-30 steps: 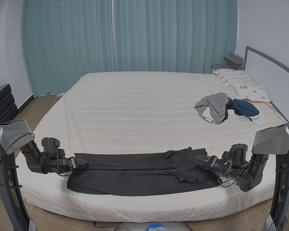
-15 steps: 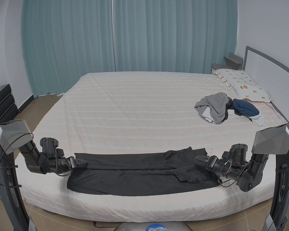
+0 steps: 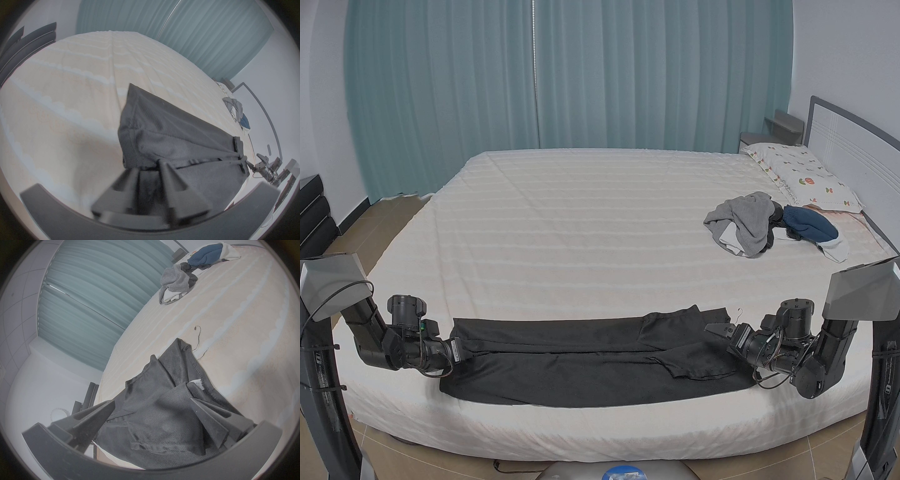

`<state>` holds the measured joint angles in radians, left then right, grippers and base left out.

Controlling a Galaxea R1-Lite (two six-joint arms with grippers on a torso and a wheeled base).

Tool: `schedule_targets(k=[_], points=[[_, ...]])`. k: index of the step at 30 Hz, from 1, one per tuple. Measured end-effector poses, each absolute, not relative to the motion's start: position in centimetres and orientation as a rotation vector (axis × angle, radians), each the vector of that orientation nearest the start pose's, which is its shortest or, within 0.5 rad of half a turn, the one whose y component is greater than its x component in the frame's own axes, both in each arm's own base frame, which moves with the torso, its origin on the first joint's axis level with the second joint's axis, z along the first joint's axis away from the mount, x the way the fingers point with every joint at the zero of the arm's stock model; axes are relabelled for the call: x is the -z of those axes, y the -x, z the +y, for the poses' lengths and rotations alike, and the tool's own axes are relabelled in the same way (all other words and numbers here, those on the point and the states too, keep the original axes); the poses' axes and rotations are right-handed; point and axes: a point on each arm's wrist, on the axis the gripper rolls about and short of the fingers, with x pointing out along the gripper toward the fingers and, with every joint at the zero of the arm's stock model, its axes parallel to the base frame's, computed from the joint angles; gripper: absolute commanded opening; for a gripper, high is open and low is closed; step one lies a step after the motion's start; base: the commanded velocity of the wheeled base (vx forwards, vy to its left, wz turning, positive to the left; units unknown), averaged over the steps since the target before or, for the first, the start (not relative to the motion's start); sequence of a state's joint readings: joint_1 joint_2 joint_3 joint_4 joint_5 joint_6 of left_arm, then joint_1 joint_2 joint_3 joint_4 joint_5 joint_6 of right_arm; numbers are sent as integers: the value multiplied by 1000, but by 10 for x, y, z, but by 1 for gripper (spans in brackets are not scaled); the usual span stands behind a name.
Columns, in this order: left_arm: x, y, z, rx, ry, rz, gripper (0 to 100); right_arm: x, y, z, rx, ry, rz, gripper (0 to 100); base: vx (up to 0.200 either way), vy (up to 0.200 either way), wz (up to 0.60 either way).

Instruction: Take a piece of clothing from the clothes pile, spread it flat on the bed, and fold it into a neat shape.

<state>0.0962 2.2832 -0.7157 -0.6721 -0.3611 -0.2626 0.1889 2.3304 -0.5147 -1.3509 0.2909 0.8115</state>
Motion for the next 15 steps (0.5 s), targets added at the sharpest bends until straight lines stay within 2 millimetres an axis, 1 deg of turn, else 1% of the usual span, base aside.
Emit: schedule_targets(k=[7,15], points=[[20,-337,22,139,440,858,0,15,-321,68,-256,-805,633,100,0,0,0],[0,-336,23,114,489,803,0,14,-321,68,-256,-805,631,100,0,0,0]])
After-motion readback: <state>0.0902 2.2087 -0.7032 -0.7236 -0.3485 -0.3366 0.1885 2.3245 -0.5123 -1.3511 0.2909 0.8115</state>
